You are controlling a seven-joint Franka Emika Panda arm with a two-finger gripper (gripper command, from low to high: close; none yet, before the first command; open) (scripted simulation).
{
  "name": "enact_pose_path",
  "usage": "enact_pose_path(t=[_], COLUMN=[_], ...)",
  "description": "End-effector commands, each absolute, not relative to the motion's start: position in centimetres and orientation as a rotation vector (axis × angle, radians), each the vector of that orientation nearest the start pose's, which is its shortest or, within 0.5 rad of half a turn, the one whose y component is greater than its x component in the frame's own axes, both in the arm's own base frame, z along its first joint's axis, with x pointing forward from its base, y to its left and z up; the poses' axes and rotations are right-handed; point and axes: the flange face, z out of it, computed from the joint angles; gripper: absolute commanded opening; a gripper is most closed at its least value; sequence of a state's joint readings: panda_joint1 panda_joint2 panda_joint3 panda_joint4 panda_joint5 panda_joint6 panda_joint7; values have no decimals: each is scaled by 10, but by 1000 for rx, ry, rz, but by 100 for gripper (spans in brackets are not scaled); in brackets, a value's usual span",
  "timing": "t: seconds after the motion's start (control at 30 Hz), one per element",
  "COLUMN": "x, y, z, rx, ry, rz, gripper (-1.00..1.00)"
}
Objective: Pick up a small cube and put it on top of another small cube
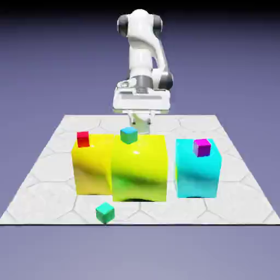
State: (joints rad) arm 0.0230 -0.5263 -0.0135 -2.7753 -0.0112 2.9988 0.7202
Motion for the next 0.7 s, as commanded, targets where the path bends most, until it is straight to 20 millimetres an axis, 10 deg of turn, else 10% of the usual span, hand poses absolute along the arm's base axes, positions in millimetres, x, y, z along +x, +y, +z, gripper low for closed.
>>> enact_pose_path(t=[0.0, 0.67], x=[410, 553], y=[4, -22], z=[448, 283], rx=[-2581, -3327], ry=[910, 401], rz=[-951, 62], gripper=[0, 0])
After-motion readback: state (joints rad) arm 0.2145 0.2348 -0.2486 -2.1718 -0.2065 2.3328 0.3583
